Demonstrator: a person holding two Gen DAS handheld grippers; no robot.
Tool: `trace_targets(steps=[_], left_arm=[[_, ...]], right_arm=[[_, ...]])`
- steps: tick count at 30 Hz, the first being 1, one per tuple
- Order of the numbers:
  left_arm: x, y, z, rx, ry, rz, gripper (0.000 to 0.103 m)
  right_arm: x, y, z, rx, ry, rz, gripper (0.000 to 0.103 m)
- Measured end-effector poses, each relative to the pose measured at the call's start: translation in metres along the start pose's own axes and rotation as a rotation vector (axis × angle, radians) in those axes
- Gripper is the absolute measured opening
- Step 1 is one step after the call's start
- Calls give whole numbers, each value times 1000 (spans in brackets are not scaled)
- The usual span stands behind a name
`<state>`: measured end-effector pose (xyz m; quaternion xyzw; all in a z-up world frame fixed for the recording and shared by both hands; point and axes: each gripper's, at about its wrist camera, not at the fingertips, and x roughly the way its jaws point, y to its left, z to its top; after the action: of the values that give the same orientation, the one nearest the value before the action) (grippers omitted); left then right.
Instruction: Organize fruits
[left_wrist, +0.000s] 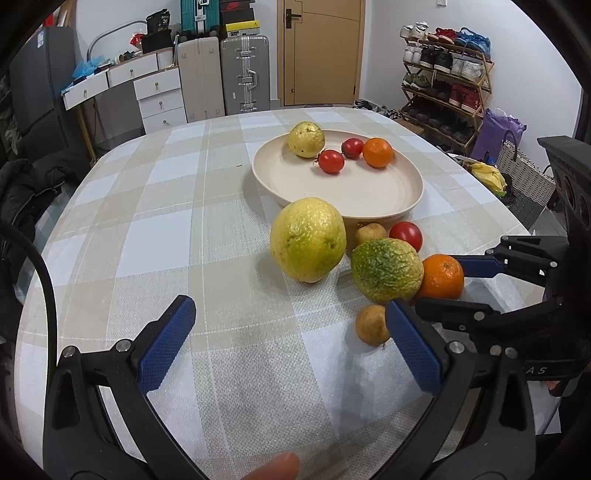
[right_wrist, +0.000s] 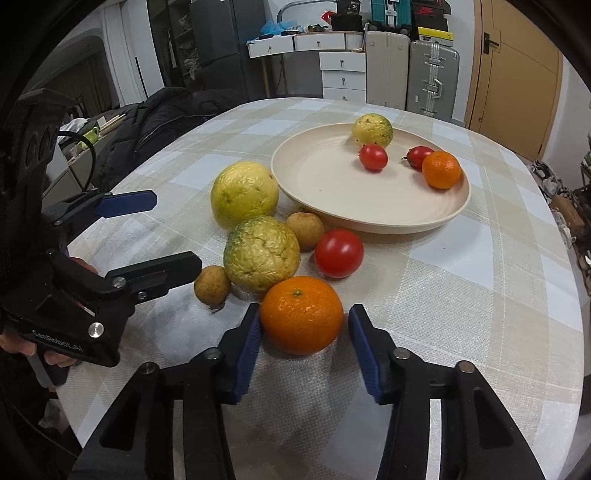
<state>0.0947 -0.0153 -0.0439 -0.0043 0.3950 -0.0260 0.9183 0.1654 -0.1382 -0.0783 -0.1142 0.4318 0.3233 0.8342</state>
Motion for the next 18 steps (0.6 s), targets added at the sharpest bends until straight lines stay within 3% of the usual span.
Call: trace_targets(steps=[18], left_arm=[[9, -18, -7, 83, 65, -40, 101]], right_arm=[[-17, -15, 3, 32, -53, -16, 43]])
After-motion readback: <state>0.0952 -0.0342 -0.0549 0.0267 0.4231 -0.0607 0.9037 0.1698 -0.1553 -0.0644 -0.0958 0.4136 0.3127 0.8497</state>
